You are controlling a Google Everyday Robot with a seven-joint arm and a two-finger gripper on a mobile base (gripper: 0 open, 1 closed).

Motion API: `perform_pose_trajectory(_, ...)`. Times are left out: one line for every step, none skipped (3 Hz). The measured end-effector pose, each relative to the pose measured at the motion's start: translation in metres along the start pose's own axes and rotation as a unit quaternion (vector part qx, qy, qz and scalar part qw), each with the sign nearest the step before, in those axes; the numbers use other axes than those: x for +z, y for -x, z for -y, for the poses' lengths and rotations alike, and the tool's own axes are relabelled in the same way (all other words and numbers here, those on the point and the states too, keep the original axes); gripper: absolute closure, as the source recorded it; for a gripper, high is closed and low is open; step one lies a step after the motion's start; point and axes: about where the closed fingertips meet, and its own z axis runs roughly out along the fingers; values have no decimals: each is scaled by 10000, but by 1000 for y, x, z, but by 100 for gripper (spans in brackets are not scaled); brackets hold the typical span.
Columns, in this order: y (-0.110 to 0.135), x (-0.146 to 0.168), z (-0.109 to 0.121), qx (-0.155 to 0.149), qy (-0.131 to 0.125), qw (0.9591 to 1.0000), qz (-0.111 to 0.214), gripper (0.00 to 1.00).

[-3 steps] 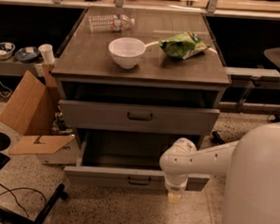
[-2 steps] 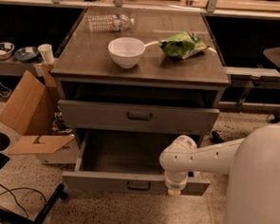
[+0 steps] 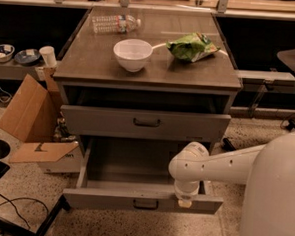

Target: Open middle drawer

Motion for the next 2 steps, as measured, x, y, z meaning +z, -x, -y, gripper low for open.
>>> perform_pose_trajectory(-17,-9,-15,236,-67,9995,-196,100)
perform_pose_trajectory(-17,-9,-16,262,-74,9994,-219,100)
